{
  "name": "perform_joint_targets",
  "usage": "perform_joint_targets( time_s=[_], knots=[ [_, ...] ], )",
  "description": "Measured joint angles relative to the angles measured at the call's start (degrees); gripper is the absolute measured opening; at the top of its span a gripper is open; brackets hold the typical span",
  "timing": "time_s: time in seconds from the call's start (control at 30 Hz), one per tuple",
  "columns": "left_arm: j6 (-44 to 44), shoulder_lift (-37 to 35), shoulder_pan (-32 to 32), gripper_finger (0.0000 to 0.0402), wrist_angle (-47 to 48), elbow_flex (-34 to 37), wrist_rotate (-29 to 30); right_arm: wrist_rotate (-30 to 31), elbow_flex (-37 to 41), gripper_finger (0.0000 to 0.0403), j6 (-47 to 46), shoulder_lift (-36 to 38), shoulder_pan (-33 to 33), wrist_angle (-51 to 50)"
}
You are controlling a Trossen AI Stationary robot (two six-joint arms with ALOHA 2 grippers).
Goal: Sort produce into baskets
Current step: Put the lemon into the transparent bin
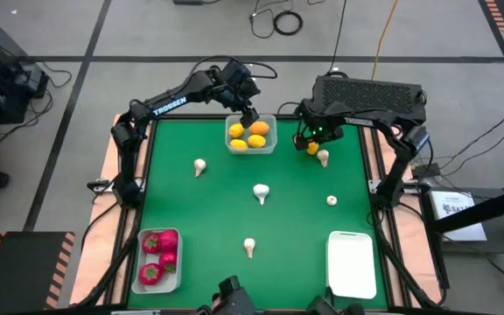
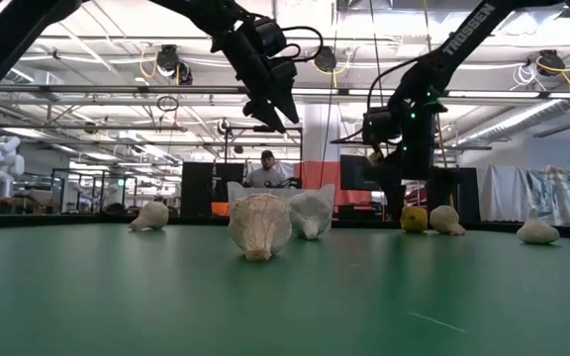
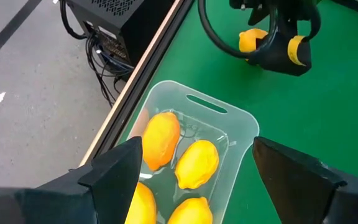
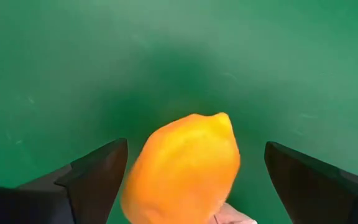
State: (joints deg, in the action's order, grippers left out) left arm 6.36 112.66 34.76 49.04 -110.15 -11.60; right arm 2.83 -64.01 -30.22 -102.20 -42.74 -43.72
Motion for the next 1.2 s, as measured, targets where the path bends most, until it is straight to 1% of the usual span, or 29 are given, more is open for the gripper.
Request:
perform_joint_targets(
  time_s=[0.27,0.37,0.53,0.63,0.77,0.87,0.97,1.1,1.2],
  knots=[
    [-0.1,0.0,0.0,0.0313,2.0,0.0,0.0,-0.2,0.0,0.0367,2.7,-0.8,0.9,0.3],
    [-0.1,0.0,0.0,0.0313,4.4,0.0,1.0,-0.3,0.0,0.0355,2.8,-0.8,1.2,0.5],
    [0.0,-0.2,0.3,0.0313,10.0,0.0,2.7,-0.3,0.0,0.0307,2.9,-0.8,1.3,1.1],
    [0.2,-0.8,0.6,0.0313,15.9,0.0,3.2,-0.3,0.0,0.0273,3.3,-0.8,1.2,1.0],
    [0.6,-2.0,1.5,0.0313,21.3,0.1,3.9,-0.3,0.0,0.0233,3.3,-0.8,1.3,1.0],
    [0.6,-4.9,2.6,0.0313,22.9,0.2,4.2,-0.7,0.0,0.0216,3.8,-0.8,1.3,0.9],
    [1.1,-9.0,3.4,0.0313,23.6,2.4,4.3,-2.5,0.0,0.0212,4.2,-0.7,1.3,1.1],
    [0.1,-15.0,4.5,0.0313,20.5,8.0,4.3,-3.2,-1.2,0.0213,4.3,-0.5,1.6,1.2],
    [-0.7,-19.4,4.9,0.0313,15.9,14.5,4.4,-4.6,-4.0,0.0214,6.2,-0.5,2.0,0.0]
  ],
)
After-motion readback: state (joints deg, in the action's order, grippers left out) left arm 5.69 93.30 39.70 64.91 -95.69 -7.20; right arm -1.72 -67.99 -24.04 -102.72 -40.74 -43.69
